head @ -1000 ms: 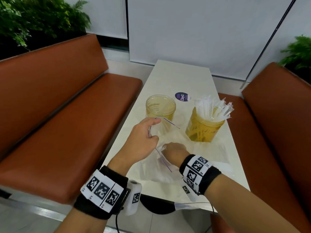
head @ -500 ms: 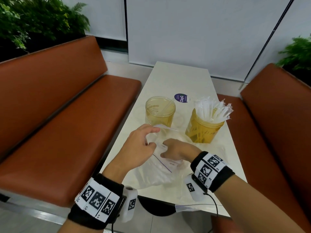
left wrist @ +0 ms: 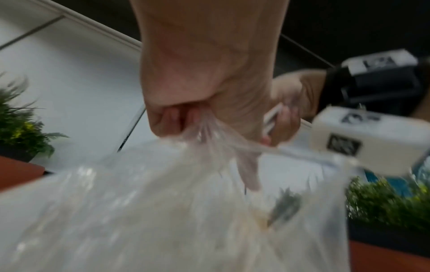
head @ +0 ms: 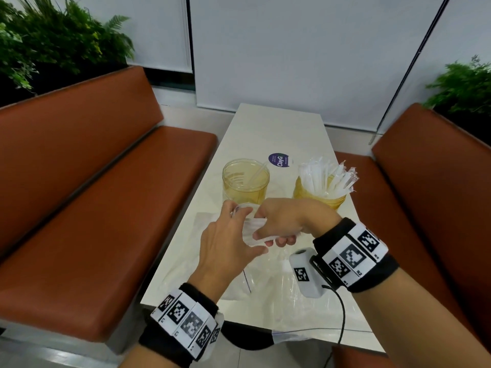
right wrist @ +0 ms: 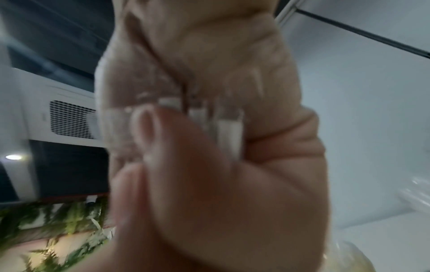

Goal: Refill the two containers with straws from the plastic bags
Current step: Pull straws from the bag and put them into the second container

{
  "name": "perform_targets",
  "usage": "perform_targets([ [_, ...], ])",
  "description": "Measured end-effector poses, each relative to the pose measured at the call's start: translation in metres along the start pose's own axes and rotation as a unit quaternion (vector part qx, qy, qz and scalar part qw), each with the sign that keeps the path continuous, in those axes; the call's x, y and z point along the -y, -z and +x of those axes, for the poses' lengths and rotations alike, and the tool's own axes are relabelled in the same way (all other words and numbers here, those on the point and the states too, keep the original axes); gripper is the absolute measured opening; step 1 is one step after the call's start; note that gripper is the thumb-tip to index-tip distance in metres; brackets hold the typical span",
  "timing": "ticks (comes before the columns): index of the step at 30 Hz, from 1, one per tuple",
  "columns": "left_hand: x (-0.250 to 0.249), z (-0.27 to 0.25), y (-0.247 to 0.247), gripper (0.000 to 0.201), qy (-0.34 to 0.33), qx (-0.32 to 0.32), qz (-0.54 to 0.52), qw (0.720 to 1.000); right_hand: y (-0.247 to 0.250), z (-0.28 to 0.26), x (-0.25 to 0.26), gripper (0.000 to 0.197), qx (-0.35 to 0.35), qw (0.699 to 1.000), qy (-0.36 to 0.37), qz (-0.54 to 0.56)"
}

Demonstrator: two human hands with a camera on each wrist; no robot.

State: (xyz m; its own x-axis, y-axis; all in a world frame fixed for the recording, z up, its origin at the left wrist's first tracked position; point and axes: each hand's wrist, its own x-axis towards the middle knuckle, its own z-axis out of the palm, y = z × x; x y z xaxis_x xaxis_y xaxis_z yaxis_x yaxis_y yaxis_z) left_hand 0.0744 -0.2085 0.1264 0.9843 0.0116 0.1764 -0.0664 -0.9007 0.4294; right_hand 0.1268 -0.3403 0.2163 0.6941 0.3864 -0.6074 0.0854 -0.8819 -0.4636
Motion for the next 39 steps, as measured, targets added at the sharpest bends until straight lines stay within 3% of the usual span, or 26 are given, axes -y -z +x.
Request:
perform_targets([
  [4, -0.009, 0.007, -0.002, 0.022, 0.018, -0.052, 0.015, 0.998, 0.011, -0.014, 0.009, 0.047, -0.048, 0.998, 0.037, -0.001],
  [6, -0.009, 0.012, -0.004, 0.018, 0.039, -0.074, 0.004, 0.997, 0.019, -0.019, 0.013, 0.059, -0.155, 0.986, 0.054, -0.002],
  [8, -0.009, 0.017, -0.004, 0.024, 0.056, -0.079, -0.022, 0.995, 0.027, -0.017, 0.011, 0.068, -0.324, 0.94, 0.106, 0.015],
  [10, -0.012, 0.02, -0.003, 0.027, 0.06, -0.082, -0.062, 0.993, 0.025, -0.011, 0.011, 0.076, -0.426, 0.877, 0.205, 0.084],
  [11, -0.014, 0.021, -0.001, 0.025, 0.06, -0.084, -0.088, 0.991, 0.019, -0.006, 0.012, 0.074, -0.433, 0.863, 0.245, 0.091],
  [14, -0.018, 0.027, 0.004, 0.012, 0.06, -0.083, -0.145, 0.984, -0.007, 0.011, 0.015, 0.046, -0.37, 0.88, 0.294, 0.056],
  [15, -0.019, 0.028, 0.006, 0.017, 0.065, -0.079, -0.153, 0.983, -0.011, 0.016, 0.016, 0.036, -0.368, 0.87, 0.316, 0.092],
  [17, -0.019, 0.028, 0.01, 0.035, 0.081, -0.08, -0.173, 0.978, -0.009, 0.014, 0.015, 0.018, -0.385, 0.815, 0.358, 0.245],
  [19, -0.016, 0.03, 0.011, 0.04, 0.089, -0.083, -0.18, 0.976, -0.006, 0.011, 0.011, 0.034, -0.394, 0.759, 0.364, 0.37],
  [20, -0.016, 0.03, 0.01, 0.034, 0.087, -0.079, -0.183, 0.976, -0.007, 0.013, 0.008, 0.044, -0.387, 0.761, 0.352, 0.382],
  [21, -0.014, 0.032, 0.009, 0.022, 0.083, -0.074, -0.192, 0.975, -0.012, 0.017, 0.006, 0.048, -0.369, 0.785, 0.339, 0.364],
  [22, -0.013, 0.033, 0.009, 0.009, 0.081, -0.073, -0.2, 0.974, -0.018, 0.022, 0.004, 0.045, -0.344, 0.82, 0.327, 0.322],
  [24, -0.01, 0.033, 0.006, 0.016, 0.072, -0.086, -0.228, 0.967, -0.032, 0.036, 0.002, 0.026, -0.309, 0.866, 0.306, 0.248],
  [27, -0.011, 0.031, 0.008, 0.003, 0.067, -0.082, -0.223, 0.969, -0.036, 0.047, 0.004, 0.036, -0.311, 0.865, 0.308, 0.247],
  [28, -0.012, 0.03, 0.008, 0.01, 0.071, -0.073, -0.226, 0.969, -0.033, 0.045, 0.007, 0.041, -0.316, 0.861, 0.303, 0.258],
  [31, -0.013, 0.03, 0.01, 0.023, 0.073, -0.055, -0.239, 0.967, -0.014, 0.028, 0.017, 0.045, -0.329, 0.833, 0.302, 0.328],
  [35, -0.01, 0.034, 0.008, 0.042, 0.092, -0.057, -0.195, 0.975, 0.026, -0.009, 0.031, 0.038, -0.364, 0.767, 0.351, 0.394],
  [39, -0.005, 0.036, 0.005, 0.036, 0.078, -0.057, -0.21, 0.973, 0.079, -0.046, 0.024, 0.039, -0.405, 0.692, 0.397, 0.446],
])
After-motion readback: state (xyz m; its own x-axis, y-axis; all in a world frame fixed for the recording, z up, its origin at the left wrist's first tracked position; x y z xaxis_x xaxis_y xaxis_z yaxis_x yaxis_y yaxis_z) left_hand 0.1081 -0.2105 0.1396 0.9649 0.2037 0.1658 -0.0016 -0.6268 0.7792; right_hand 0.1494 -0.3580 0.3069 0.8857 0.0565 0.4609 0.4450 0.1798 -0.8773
